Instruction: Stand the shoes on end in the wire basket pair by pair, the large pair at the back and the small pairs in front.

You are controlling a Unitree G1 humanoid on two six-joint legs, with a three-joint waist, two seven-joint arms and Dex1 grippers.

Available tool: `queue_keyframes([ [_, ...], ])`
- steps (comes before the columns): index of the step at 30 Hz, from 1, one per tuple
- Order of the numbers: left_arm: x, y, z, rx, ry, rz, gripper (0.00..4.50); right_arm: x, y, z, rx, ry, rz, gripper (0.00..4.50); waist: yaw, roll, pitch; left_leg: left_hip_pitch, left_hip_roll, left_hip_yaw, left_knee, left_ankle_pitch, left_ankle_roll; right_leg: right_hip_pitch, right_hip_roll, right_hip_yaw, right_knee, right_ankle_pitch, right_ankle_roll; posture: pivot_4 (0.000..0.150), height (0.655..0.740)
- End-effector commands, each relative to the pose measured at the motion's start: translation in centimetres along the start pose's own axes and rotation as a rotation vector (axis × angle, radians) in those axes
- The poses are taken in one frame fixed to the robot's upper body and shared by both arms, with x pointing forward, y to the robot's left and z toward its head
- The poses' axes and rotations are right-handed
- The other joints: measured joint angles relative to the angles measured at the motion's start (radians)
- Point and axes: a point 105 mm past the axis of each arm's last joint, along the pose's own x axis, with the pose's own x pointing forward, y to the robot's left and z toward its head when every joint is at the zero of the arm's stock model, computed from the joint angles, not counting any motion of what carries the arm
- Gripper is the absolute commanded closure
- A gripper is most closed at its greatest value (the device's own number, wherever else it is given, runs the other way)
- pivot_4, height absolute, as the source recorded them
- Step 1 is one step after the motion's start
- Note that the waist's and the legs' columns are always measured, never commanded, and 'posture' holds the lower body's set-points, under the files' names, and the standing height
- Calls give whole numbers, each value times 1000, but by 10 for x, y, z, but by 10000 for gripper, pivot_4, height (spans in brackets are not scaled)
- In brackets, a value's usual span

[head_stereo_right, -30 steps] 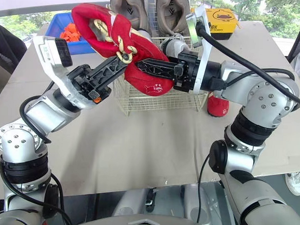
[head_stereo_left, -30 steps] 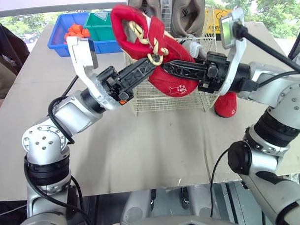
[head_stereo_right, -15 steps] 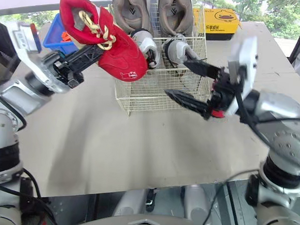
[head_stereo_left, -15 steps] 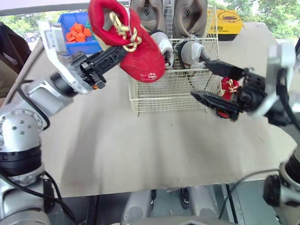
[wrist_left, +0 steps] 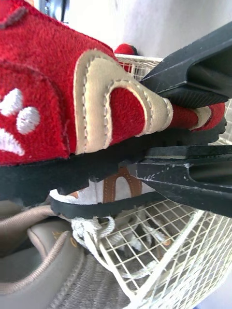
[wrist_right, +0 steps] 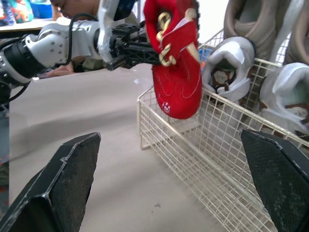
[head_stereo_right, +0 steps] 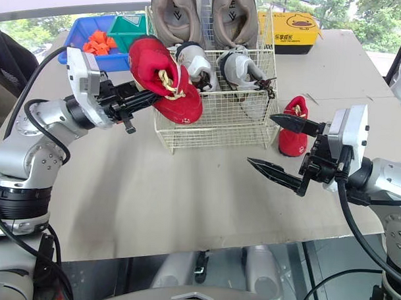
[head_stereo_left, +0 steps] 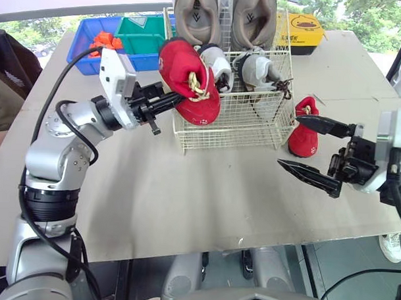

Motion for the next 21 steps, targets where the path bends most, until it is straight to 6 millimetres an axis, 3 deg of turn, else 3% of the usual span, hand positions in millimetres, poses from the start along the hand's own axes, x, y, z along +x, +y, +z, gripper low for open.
queue_keyframes([
  [1, -1, -9, -17, 12, 62, -15, 38616, 1, 7, 5, -50, -6, 7, 0, 0, 0, 0, 1, 0, 0, 0, 0, 0, 1, 0, 0, 0, 0, 0, 1500, 7400],
  [5, -4, -20, -31, -12, 100, -41, 38621, -1, 5, 0, -31, 14, 0, 0, 0, 0, 0, 1, 1, -1, 1, -1, 1, 1, 0, -1, 0, 0, 0, 1500, 7400],
  [11, -18, -21, -24, -74, 78, -52, 11471, -12, 0, -10, -7, 45, -3, 0, -3, 0, 0, 6, 1, 0, 0, -1, 2, 6, 0, 0, -1, 0, 0, 1500, 7400],
  [14, -30, -27, -16, -148, 61, -87, 677, -18, -4, -17, -3, 69, -22, 0, -5, 0, 0, 8, 2, 1, 0, -1, 2, 8, 1, 0, -1, 0, 0, 1500, 7400],
  [18, -50, -34, -9, -285, 73, -89, 677, -25, -10, -31, 38, 140, -75, 0, -3, 0, 0, 12, 3, 2, -1, -1, 2, 11, 1, 1, 0, -1, 0, 1500, 7400],
  [21, -60, -44, -4, -359, 79, -96, 677, -25, -34, -47, 44, 221, -204, 0, -3, 0, 0, 12, 3, 2, -1, -1, 2, 12, 0, 1, -1, -1, 0, 1500, 7400],
])
